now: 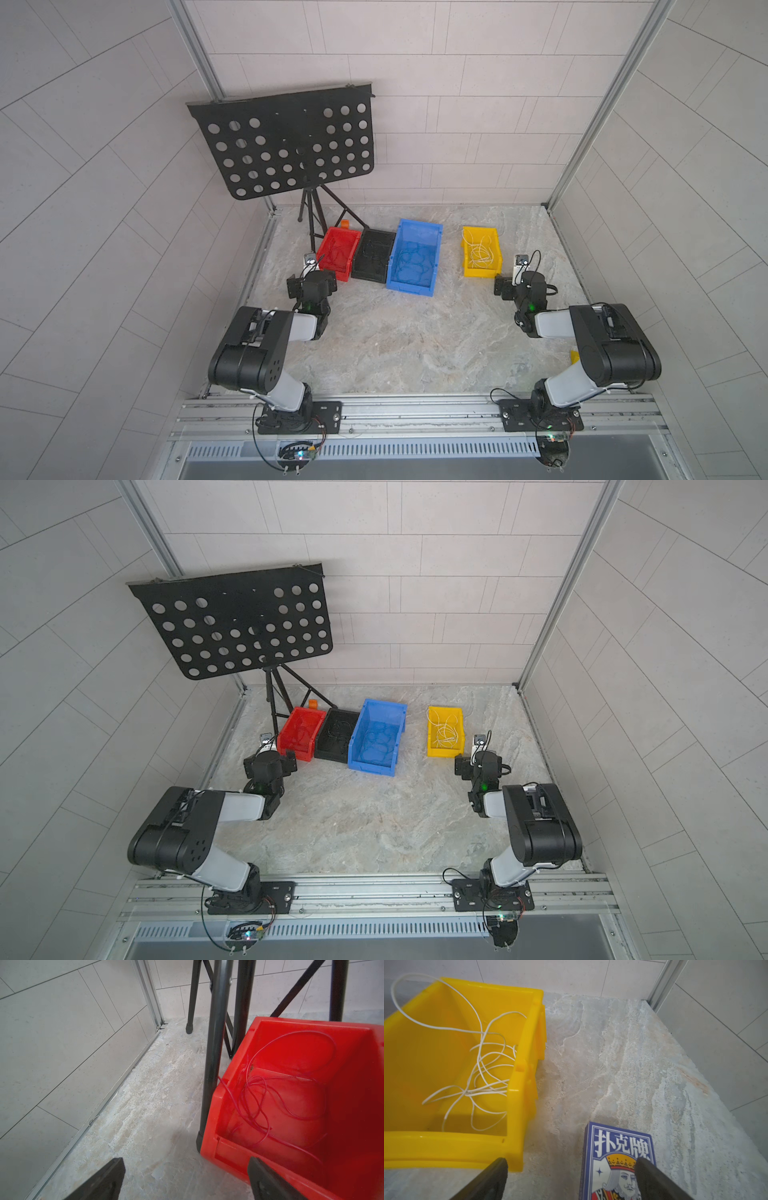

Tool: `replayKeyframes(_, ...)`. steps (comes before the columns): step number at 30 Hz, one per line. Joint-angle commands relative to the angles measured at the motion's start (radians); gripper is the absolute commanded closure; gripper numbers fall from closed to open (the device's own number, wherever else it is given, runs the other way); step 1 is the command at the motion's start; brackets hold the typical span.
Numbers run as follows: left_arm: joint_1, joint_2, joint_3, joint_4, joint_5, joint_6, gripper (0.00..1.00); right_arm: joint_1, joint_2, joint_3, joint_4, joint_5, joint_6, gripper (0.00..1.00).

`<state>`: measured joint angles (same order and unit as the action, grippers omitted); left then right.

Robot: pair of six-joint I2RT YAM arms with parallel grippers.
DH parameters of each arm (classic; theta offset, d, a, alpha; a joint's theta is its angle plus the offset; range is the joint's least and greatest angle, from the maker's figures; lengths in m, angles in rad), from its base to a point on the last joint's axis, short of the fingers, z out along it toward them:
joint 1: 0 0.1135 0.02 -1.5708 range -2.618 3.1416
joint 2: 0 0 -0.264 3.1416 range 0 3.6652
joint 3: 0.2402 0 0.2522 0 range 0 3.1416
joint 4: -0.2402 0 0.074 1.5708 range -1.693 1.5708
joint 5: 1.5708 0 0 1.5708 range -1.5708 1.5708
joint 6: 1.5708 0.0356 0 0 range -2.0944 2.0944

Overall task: Untangle and sort cables by color
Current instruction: Reset both arms

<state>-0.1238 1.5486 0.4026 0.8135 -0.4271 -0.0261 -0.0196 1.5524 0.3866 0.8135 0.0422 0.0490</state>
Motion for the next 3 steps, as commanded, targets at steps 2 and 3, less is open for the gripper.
replayKeyframes(2, 0.052, -0.002, 0.039, -0.050, 0.082, -0.031, 0.00, 0.006, -0.025, 0.016, -0.003, -0.007, 0.016, 0.00)
replayKeyframes(3, 0.052, -0.028, 0.024, -0.061, 0.094, -0.034, 0.00, 0.006, -0.022, 0.016, -0.003, -0.008, 0.016, 0.00)
